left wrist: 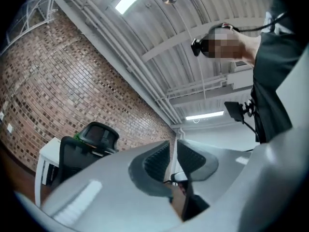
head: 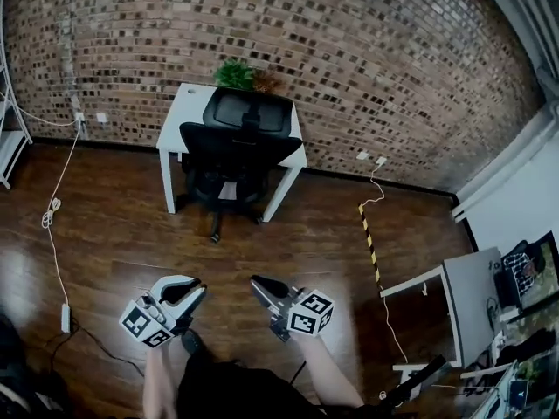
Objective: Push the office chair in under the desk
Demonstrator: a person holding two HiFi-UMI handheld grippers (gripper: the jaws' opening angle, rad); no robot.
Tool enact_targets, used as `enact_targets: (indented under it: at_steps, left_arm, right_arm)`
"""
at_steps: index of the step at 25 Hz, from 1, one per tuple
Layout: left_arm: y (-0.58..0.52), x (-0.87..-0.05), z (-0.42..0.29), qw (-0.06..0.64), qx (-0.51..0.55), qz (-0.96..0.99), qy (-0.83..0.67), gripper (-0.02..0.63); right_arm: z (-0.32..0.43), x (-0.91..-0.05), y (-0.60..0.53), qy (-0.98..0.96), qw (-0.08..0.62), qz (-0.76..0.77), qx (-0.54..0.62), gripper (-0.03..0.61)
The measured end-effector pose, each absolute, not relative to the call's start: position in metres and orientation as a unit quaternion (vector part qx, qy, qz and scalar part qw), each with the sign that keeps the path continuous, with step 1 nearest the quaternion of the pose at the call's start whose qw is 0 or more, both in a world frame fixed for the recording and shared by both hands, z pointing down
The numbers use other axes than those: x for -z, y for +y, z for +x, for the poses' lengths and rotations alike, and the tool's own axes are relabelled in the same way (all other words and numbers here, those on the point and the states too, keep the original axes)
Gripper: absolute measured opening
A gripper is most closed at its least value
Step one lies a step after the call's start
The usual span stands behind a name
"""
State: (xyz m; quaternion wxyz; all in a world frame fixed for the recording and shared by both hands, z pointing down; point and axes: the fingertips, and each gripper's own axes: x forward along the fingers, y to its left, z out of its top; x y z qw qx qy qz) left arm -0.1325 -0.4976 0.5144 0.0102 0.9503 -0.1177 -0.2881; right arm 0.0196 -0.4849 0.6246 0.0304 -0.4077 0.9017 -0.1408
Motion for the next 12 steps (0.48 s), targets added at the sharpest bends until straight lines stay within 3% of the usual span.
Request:
enact_targets:
  at_steps: [2, 9, 12]
  left_arm:
    - [-0.481, -0.499, -0.102, 0.008, 0.300, 0.947, -0.114, 0.225]
    - [-0.448, -0.557, -0.017, 0.014, 0.270, 0.950, -0.157, 0.138]
    - [-0.425, -0.566, 0.006, 0.024, 0.271, 0.947, -0.171, 0.144]
  right_arm:
    - [0.057, -0.606, -0.474, 0.900, 0.047, -0.411, 0.139, 0.003]
    - [0.139, -0.663, -0.465, 0.885, 0.067, -0.440, 0.135, 0.002]
    - [0.146, -0.667, -0.434, 0.892, 0.071, -0.423, 0.139, 0.002]
